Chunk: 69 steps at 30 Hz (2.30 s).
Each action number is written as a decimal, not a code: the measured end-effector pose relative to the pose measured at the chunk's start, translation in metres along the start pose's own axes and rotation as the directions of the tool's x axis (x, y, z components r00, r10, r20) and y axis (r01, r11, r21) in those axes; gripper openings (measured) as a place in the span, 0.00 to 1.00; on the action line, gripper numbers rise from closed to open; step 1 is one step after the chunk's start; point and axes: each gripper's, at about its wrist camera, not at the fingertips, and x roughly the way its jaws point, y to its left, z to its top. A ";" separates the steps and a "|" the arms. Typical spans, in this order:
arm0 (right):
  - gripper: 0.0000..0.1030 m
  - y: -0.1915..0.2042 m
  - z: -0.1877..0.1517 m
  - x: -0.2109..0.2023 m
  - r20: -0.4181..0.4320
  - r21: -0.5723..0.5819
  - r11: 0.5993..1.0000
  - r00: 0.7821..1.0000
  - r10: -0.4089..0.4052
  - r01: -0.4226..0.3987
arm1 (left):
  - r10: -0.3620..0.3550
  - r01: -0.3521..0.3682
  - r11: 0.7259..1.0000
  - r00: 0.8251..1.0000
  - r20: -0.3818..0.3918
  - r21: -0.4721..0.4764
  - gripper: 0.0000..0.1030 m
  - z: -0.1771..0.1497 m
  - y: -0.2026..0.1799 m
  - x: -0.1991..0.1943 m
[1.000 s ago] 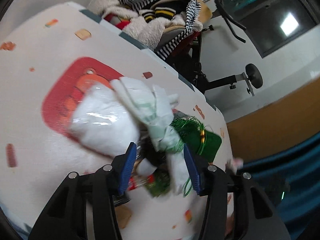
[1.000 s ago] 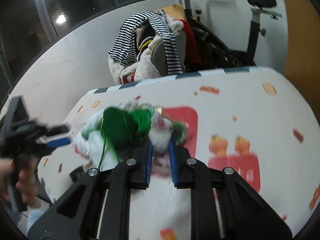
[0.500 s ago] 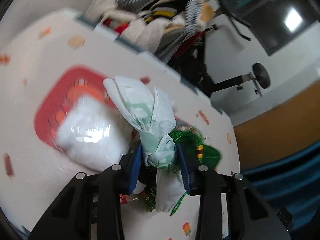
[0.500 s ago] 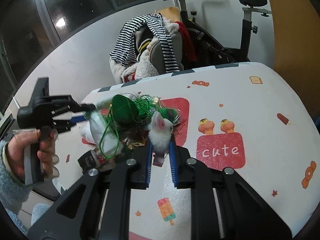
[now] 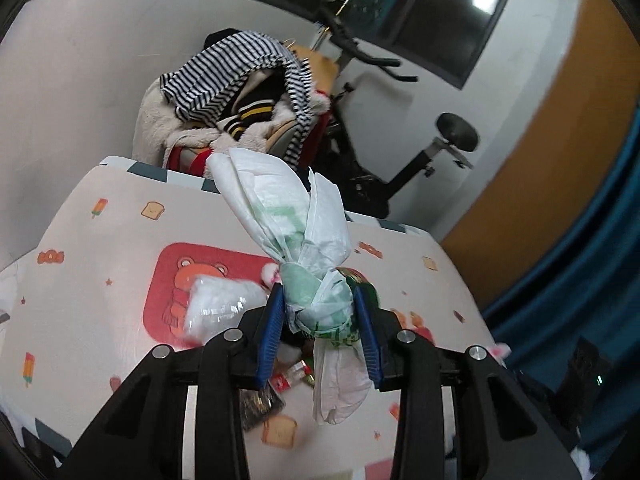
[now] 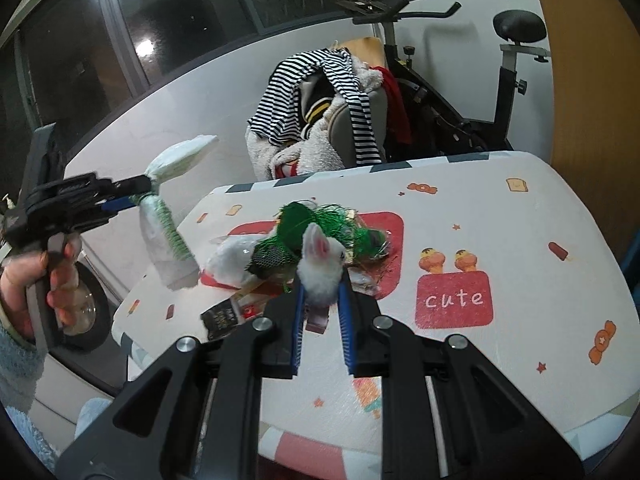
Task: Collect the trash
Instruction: 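Grasp the white plastic bag with the left tool while the right tool holds the toy, then move both tools over the brown bin and release the bag and toy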
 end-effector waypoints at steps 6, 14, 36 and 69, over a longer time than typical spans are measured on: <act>0.18 0.024 -0.009 -0.027 0.011 -0.038 0.999 1.000 0.013 -0.012 | -0.051 0.051 0.998 0.999 -0.011 0.042 0.34 -0.047 -0.008 -0.040; 0.18 0.050 -0.037 -0.049 -0.015 -0.065 0.998 1.000 0.017 -0.018 | -0.080 0.092 0.987 0.993 -0.090 0.135 0.34 -0.134 -0.017 -0.068; 0.19 0.067 -0.069 -0.053 -0.080 -0.042 0.999 0.997 0.017 -0.021 | -0.090 0.128 0.982 0.963 -0.256 0.140 0.65 -0.222 -0.013 -0.051; 0.83 0.103 -0.166 0.020 -0.455 -0.035 0.998 0.890 0.037 -0.060 | 0.178 -0.181 0.982 0.982 -0.055 -0.055 0.93 -0.201 0.039 -0.099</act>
